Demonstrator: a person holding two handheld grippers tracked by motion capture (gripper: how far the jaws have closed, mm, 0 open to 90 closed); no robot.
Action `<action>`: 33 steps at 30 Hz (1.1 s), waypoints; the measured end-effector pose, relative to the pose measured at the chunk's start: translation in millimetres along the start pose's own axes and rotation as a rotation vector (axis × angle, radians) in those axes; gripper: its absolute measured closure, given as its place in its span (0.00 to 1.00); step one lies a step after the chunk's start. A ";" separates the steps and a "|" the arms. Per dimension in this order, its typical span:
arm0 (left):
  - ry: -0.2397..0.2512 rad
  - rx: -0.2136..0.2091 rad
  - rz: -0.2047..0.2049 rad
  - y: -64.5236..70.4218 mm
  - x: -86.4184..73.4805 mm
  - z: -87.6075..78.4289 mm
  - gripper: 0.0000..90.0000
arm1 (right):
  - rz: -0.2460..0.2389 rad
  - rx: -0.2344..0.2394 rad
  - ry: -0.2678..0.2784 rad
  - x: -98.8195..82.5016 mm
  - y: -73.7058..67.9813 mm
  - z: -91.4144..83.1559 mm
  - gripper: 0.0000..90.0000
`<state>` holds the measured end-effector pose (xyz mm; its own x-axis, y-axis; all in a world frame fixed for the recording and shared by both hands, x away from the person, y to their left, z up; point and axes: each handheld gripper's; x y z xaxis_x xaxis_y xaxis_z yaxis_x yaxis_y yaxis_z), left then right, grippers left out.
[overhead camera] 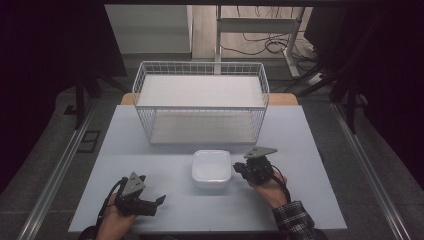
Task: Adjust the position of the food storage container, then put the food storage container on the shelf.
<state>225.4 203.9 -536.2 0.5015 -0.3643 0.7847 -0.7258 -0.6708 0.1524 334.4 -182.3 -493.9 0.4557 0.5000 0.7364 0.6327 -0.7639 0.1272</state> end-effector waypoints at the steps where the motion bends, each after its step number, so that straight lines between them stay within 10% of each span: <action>1: 0.000 -0.001 0.001 0.1 0.3 0.0 0.02 | 0.000 0.000 0.000 0.0 0.0 0.0 0.89; 14: -0.015 0.008 0.023 1.7 0.7 1.2 0.03 | -0.041 -0.063 0.035 -19.4 -3.1 -18.7 0.02; 25: 0.002 -0.004 0.019 1.5 1.6 0.6 0.02 | -0.008 0.003 0.055 -31.4 -12.8 -28.7 0.00; 33: 0.056 -0.106 -0.026 4.7 16.5 3.0 0.03 | 0.029 -0.008 0.058 -28.9 -10.5 -28.4 0.00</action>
<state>231.7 192.8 -524.3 0.4960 -0.3084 0.8117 -0.7600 -0.6064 0.2340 296.8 -200.3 -497.6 0.4365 0.4532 0.7772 0.6143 -0.7813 0.1105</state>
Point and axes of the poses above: each handheld gripper's, and its own axes: z roughly forward along the jaws, x roughly out of its top, y roughly to its right, and after that the axes turned 13 degrees about -x, right-handed
